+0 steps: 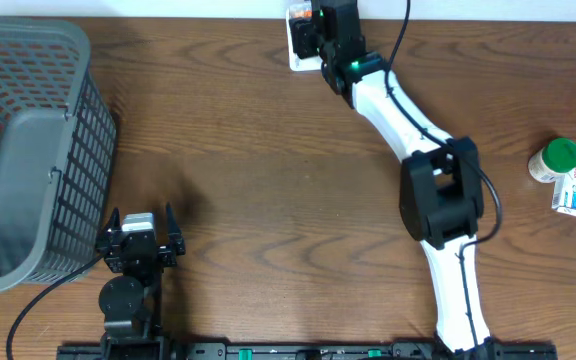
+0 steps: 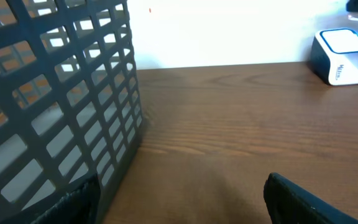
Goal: Scan the item barcode
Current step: 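Carry the orange box to the right table edge and release it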
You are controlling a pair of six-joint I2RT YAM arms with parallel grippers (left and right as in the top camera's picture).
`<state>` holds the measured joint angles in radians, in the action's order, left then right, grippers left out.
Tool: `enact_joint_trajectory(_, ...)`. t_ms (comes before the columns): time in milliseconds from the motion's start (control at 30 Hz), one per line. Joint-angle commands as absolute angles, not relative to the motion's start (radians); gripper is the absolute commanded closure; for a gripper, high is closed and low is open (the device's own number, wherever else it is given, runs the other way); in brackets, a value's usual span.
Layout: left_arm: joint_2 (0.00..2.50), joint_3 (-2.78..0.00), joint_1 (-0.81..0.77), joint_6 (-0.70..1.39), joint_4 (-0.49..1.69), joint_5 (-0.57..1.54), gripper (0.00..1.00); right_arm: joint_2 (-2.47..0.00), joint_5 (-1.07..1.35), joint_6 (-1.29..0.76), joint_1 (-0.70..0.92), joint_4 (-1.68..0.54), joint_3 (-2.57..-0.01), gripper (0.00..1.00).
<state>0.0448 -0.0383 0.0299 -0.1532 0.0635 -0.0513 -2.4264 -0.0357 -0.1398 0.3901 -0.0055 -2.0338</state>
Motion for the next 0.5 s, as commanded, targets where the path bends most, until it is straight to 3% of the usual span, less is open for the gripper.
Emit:
enact_joint_trajectory(0, 0.041, -0.017, 0.027, -0.144, 0.096, -0.06, 0.15, -2.486, -0.13, -0.11, 0.402, 0.066, -2.047, 0.44)
enact_joint_trajectory(233, 0.041, -0.017, 0.027, -0.144, 0.096, -0.06, 0.16, -2.527, -0.187, -0.11, 0.392, 0.103, -2.051, 0.44)
enact_joint_trajectory(467, 0.041, -0.017, 0.027, -0.144, 0.096, -0.06, 0.15, -2.359, -0.211, -0.094, 0.355, -0.407, -2.222, 0.47)
